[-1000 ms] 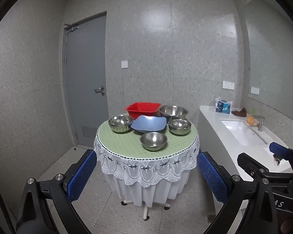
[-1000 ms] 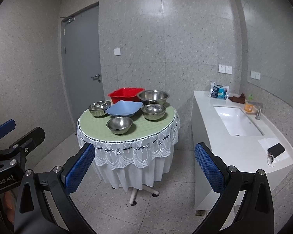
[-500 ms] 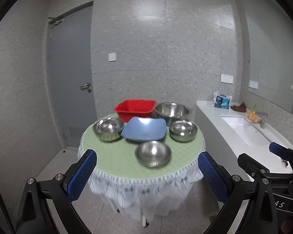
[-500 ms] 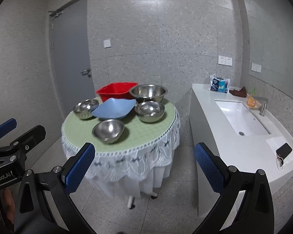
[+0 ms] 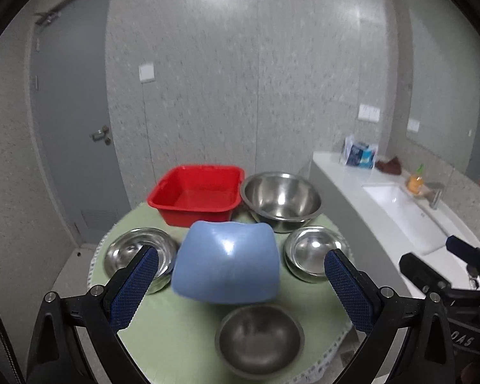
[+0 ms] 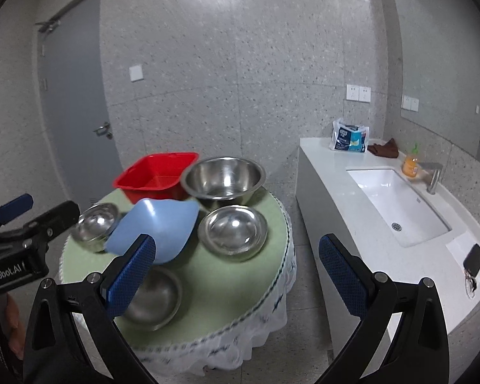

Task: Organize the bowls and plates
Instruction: 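Move both tools toward the large steel bowl beside the red basin, then grasp the large steel bowl rim with both grippers and lift it, then lower the steel bowl into the red basin and open both grippers, then grasp the light-blue plate edge with both grippers, then carry the blue plate onto the bowl in the red basin and release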

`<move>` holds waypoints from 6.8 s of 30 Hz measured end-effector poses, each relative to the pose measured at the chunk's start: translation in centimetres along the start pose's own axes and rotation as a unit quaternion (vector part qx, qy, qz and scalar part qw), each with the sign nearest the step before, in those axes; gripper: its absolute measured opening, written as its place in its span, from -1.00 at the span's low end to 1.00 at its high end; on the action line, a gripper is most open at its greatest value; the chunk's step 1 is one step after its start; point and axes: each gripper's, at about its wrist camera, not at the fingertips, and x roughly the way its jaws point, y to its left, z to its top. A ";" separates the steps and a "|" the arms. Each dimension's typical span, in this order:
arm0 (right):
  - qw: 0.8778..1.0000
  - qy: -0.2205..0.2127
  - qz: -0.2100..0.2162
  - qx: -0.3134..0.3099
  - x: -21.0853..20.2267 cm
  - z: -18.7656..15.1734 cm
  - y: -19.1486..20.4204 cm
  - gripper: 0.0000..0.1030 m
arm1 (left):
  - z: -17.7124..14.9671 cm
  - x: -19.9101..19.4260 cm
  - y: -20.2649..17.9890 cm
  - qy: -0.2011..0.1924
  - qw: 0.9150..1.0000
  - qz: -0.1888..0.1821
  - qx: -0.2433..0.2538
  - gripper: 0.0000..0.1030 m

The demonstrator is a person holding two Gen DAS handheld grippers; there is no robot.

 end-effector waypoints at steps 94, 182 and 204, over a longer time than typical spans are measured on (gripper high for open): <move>0.907 0.287 0.263 -0.162 41.2 14.6 13.2 0.71 | 14.7 42.8 20.9 0.208 0.948 0.036 -0.239 0.80; 0.926 0.236 0.170 -0.239 42.6 15.0 13.8 -0.28 | 14.2 41.6 20.7 0.199 0.956 0.093 -0.194 -0.49; 0.963 0.175 0.141 -0.146 33.3 15.7 8.8 0.44 | 14.6 31.5 15.9 0.103 0.980 0.085 -0.147 0.78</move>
